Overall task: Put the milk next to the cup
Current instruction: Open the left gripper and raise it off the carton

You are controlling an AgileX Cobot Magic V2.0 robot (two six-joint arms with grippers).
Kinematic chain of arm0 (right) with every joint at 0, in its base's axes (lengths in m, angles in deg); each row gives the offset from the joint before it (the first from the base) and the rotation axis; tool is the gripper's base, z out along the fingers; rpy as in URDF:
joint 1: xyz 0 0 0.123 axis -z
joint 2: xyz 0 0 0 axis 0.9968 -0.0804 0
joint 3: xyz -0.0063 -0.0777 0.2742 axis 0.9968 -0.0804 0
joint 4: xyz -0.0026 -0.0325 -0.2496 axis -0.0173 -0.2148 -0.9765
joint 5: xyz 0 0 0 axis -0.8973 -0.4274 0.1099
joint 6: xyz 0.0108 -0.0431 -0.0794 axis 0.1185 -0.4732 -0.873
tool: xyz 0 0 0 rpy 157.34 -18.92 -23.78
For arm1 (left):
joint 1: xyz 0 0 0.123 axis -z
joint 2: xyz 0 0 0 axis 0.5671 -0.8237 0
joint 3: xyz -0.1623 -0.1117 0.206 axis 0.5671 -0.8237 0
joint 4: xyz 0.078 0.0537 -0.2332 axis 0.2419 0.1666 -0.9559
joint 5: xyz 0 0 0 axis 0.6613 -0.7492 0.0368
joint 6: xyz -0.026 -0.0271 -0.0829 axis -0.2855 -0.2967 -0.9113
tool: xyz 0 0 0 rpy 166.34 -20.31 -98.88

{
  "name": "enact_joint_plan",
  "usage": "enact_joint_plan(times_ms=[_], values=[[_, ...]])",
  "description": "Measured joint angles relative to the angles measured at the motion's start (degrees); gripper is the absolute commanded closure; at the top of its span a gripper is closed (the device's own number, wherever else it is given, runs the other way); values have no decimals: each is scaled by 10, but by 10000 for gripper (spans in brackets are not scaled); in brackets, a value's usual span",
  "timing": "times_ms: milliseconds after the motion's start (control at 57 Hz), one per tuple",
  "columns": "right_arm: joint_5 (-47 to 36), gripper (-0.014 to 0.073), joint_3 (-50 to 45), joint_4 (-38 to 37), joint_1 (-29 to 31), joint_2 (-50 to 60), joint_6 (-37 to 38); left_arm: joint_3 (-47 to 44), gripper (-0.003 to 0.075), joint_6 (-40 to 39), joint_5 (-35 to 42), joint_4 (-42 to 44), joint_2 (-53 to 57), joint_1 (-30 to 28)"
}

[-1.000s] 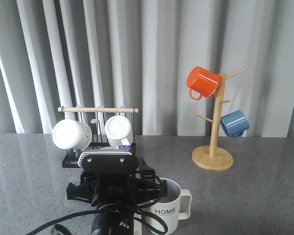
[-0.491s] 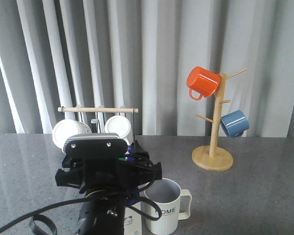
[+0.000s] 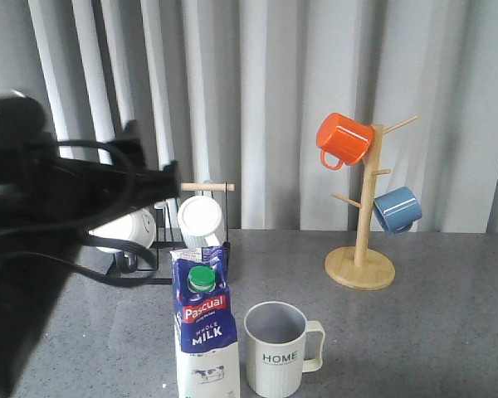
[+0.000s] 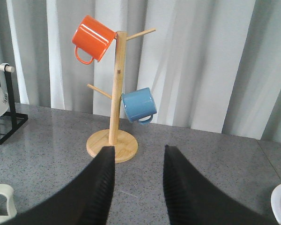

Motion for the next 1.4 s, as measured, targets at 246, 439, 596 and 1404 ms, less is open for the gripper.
enact_joint_plan(times_ms=[246, 439, 596, 1404], values=[[0, 328, 0, 0, 0, 0, 0, 0, 728, 136, 14, -87, 116, 0], [0, 328, 0, 0, 0, 0, 0, 0, 728, 187, 20, -96, 180, 0], [0, 328, 0, 0, 0, 0, 0, 0, 728, 191, 24, -98, 220, 0], [0, 328, 0, 0, 0, 0, 0, -34, 728, 196, 25, -146, 259, -4]])
